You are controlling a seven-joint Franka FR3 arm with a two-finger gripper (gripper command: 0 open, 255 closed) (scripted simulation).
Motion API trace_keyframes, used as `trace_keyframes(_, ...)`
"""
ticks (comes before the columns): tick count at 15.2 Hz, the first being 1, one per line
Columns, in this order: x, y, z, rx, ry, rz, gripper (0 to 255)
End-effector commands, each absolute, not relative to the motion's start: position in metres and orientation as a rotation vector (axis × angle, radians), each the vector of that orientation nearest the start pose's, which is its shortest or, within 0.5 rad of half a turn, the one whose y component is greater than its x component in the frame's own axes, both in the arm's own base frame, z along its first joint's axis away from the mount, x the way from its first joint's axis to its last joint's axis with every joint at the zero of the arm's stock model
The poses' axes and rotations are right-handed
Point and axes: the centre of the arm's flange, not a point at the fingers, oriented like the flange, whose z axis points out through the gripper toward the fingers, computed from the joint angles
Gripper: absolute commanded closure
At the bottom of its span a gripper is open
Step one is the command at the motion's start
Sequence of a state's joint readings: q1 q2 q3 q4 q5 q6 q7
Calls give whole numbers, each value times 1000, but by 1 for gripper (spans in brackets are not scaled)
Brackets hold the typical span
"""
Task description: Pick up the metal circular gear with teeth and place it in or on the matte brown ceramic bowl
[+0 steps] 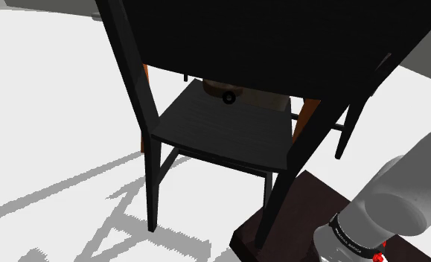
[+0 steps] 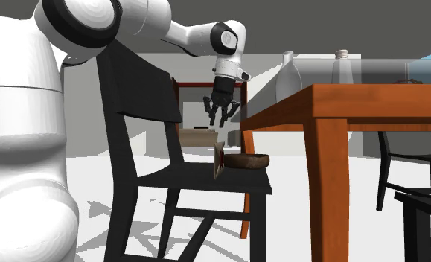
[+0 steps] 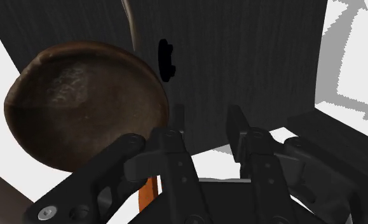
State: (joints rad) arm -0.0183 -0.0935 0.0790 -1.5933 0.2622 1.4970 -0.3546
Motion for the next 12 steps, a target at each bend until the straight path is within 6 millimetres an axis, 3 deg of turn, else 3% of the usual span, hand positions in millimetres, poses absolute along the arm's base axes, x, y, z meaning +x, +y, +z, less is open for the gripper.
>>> trace_keyframes(1,514,63,661,-2822,-622,-50,255)
trace_keyframes(8,514,63,661,-2822,-622,-50,255)
trace_keyframes(9,514,63,661,-2822,-622,-50,0)
trace_keyframes(12,499,88,625,-3015,-191,-122,0)
